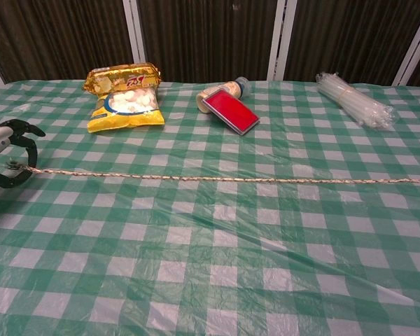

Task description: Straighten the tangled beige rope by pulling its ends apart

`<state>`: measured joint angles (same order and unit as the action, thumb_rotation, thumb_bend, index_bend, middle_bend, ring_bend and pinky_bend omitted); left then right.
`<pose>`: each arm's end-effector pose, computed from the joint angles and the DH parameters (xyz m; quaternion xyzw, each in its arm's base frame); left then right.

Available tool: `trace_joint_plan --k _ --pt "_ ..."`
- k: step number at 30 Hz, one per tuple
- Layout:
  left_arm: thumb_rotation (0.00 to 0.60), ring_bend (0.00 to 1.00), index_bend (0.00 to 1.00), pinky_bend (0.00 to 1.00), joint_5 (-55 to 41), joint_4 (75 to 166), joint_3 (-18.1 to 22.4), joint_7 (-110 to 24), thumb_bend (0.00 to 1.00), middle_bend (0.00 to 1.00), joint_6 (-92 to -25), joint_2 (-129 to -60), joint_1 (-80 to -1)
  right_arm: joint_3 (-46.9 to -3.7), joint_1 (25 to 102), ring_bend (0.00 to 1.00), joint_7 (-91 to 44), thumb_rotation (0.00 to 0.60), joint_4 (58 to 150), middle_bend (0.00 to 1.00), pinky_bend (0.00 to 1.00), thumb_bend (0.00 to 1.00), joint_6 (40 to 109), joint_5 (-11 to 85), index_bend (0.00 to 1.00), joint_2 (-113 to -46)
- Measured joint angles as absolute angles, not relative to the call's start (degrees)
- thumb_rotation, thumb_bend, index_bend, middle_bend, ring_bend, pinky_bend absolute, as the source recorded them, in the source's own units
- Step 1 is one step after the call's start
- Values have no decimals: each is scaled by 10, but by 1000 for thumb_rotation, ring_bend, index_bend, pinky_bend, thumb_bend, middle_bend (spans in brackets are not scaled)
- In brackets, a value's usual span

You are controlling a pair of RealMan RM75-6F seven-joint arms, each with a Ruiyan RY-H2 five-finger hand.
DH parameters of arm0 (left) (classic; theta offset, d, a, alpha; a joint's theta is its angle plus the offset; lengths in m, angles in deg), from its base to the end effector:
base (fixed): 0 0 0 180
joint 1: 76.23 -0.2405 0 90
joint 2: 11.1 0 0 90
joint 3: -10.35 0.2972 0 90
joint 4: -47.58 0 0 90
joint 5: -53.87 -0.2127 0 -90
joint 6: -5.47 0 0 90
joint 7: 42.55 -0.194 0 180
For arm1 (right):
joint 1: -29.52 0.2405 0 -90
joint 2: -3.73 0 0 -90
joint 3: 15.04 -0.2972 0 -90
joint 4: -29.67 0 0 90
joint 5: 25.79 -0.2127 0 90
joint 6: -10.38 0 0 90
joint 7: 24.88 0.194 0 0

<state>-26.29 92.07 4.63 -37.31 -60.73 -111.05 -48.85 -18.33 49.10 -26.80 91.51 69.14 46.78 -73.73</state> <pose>-0.3465 0.3959 -0.0119 -0.6680 -0.3576 -0.3564 0.5468 -0.4416 -0.3401 0.1092 0.6562 -0.3992 0.2068 0.6060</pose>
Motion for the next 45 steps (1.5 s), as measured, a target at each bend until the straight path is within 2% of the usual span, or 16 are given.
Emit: trace_joint_plan --k 7,10,13,14,16,19,21,26,30,33,39,43,45 --pt "600 44 610 155 -265 894 53 -365 445 145 -592 -1125 -487 -181 495 0 -261 600 882 73 0 521 663 467 744 -761" --pt "600 45 594 155 -269 885 57 -361 444 145 -587 -1131 -487 -181 498 0 -265 600 872 73 0 520 650 465 709 -770" --pt "600 44 503 155 -272 880 61 -356 442 145 -583 -1135 -486 -181 501 0 -268 600 869 72 0 520 639 464 593 -775" --pt "600 44 470 155 -274 880 62 -354 442 144 -581 -1135 -486 -181 502 0 -270 600 869 68 0 520 636 463 519 -775" --pt "600 44 324 155 -275 879 63 -351 440 140 -580 -1136 -486 -180 503 0 -276 600 870 40 0 520 627 460 391 -775" --pt "600 42 68 158 -273 880 61 -353 432 128 -584 -1136 -488 -180 505 0 -286 600 877 0 0 467 610 451 124 -771" --pt "600 33 3 159 -272 885 60 -351 422 106 -585 -1134 -490 -180 506 0 -295 600 884 0 0 398 598 442 23 -766" --pt "600 0 0 161 -273 915 58 -330 408 0 -601 -1117 -498 -181 504 0 -313 600 913 0 0 338 599 431 0 -748" --pt "600 0 0 153 -292 972 60 -304 404 0 -658 -1086 -513 -183 489 0 -315 600 949 0 0 337 645 440 0 -729" --pt "600 0 0 130 -314 1037 66 -291 400 0 -711 -1048 -530 -182 470 0 -319 600 993 0 0 337 703 455 0 -708" --pt "600 0 0 87 -360 1178 94 -333 405 0 -827 -960 -588 -167 408 0 -339 600 1110 0 0 337 867 520 0 -662" --pt "600 0 0 85 -368 1231 121 -394 403 0 -862 -926 -641 -141 346 0 -348 600 1161 0 0 337 984 590 0 -643" --pt "600 0 0 84 -370 1253 134 -426 404 0 -874 -912 -666 -128 317 0 -347 600 1170 0 0 337 1018 611 0 -641"
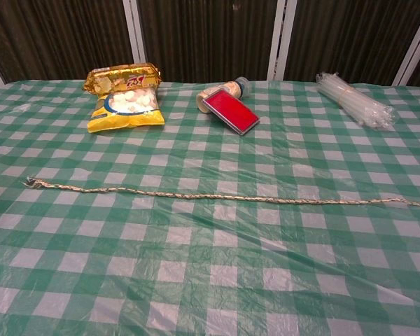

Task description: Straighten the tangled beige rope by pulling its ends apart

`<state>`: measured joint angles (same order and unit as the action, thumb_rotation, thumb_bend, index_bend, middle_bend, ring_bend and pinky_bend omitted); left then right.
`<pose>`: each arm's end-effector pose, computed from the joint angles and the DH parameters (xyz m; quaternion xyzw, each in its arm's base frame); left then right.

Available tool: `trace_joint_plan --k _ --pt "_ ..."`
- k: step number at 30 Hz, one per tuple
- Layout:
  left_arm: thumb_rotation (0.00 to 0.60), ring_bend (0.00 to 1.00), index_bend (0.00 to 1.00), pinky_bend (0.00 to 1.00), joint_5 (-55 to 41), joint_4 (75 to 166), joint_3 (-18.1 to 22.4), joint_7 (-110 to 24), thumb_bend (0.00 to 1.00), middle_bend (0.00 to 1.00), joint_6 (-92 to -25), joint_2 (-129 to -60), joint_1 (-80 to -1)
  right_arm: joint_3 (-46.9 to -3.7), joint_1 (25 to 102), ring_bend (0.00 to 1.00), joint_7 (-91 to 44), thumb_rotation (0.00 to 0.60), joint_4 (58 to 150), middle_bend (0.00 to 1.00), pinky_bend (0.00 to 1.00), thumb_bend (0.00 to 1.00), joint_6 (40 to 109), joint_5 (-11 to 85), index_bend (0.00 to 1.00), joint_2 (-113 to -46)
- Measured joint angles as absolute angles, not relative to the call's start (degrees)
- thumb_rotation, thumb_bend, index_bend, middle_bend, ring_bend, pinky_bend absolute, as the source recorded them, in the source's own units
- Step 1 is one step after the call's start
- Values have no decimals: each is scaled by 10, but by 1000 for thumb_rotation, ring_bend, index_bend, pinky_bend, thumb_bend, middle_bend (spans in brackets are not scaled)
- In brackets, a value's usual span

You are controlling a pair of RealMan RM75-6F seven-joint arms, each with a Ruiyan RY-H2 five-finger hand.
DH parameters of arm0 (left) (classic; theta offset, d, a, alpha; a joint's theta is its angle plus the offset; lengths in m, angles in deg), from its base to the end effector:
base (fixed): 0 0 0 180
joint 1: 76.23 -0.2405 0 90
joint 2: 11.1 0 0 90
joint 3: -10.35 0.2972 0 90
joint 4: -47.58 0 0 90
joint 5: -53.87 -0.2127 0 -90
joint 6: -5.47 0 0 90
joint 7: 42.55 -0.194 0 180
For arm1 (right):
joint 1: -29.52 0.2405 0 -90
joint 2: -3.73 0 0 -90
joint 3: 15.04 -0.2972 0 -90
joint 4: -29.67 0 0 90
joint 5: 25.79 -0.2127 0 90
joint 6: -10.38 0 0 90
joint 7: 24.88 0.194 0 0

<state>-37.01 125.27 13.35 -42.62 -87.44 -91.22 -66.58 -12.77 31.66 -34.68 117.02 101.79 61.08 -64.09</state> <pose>-0.3324 0.2422 0.0928 -0.6253 -0.3378 -0.4468 0.5434 -0.3678 -0.1992 0.1615 0.6209 -0.3319 0.3242 0.6318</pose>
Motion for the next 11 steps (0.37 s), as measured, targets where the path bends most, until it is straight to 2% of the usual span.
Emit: trace_joint_plan --k 3,11 --pt "600 0 0 85 -375 1289 147 -455 405 0 -876 -890 -677 -108 292 0 -344 600 1178 0 0 337 1030 625 0 -634" --pt "600 0 0 87 -378 1315 144 -472 403 0 -865 -869 -687 -103 294 0 -340 600 1201 0 0 337 997 633 0 -613"
